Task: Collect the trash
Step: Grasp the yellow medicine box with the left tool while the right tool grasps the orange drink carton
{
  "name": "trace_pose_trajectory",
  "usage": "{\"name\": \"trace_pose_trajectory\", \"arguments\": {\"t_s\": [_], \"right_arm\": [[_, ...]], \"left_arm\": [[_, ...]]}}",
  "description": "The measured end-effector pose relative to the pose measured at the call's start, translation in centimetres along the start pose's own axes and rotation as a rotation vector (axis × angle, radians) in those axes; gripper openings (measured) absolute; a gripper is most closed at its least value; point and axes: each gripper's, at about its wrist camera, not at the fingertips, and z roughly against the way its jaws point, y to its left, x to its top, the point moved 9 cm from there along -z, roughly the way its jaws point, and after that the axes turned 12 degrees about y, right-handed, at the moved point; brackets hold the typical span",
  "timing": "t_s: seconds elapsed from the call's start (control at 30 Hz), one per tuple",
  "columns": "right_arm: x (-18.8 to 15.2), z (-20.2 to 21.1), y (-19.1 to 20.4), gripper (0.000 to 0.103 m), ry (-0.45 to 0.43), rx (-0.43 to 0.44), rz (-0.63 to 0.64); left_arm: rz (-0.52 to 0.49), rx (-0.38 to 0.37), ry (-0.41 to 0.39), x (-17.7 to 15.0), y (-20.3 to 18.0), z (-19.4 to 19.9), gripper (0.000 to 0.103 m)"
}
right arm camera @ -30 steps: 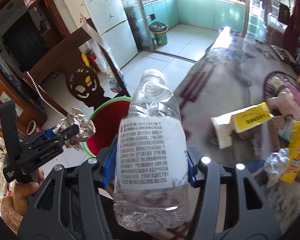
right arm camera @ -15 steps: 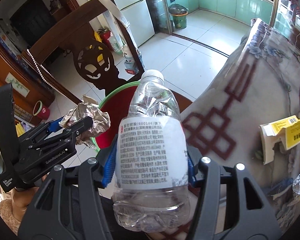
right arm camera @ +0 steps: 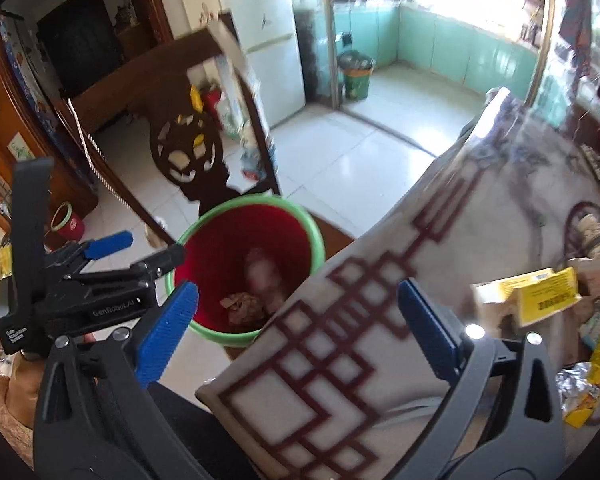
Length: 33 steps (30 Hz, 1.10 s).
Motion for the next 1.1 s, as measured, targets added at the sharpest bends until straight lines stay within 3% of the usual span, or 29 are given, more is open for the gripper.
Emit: {"name": "trace_pose_trajectory", "arguments": {"t_s": [0.07, 0.17, 0.2, 0.27, 0.33, 0.37, 0.43, 0.6, 0.77, 0.93, 1.1], "right_arm": [[-0.3, 3.7, -1.2, 0.098, -0.142, -0.045, -0.009], [-2.0, 10.7, -2.9, 0.099, -0.421, -0.198, -0.006], [-2.9, 12.4, -3.5, 0.099, -0.481, -0.256, -0.006], [-5.0, 13.7, -5.3, 0.099, -0.517, -0.375, -0.047], [-6.5, 14.0, -7.6, 0.099, -0.498, -0.393, -0.126], [-7.6, 13.6, -9.2, 0.099, -0.454, -0.338, -0.178], [-9.3, 13.5, -11.4, 0.099, -0.427, -0.32, -0.25], [-14.6, 14.6, -19.0, 0.099, -0.355, -0.496, -0.359], [-18.9, 14.6, -25.4, 0.099, -0.254, -0.529, -0.441], [-22.1, 13.1, -27.9, 0.099, -0.216, -0.4, -0.558], [-23.2, 11.3, -28.4, 0.099, -0.156, -0.308, -0.613]], "left_arm": [[-0.033, -0.002, -0.013, -0.3, -1.3, 0.7, 0.087], [-0.08, -0.028, -0.05, -0.6, -3.8, 2.2, 0.087], [-0.095, -0.038, -0.068, -0.7, -4.6, 2.7, 0.087], [-0.131, -0.046, -0.114, -0.8, -6.7, 3.9, 0.088], [-0.147, -0.064, -0.143, -0.8, -8.6, 4.9, 0.088], [-0.155, -0.08, -0.152, -0.9, -9.7, 5.3, 0.088], [-0.188, -0.114, -0.166, -1.3, -12.3, 6.0, 0.095], [-0.35, -0.109, -0.186, -2.9, -19.1, 6.7, 0.095], [-0.47, -0.152, -0.151, -3.5, -26.2, 5.2, 0.095], [-0.65, -0.128, -0.055, -2.9, -32.3, 1.1, 0.095], [-0.729, -0.06, 0.028, -1.6, -35.1, -3.2, 0.095]]}}
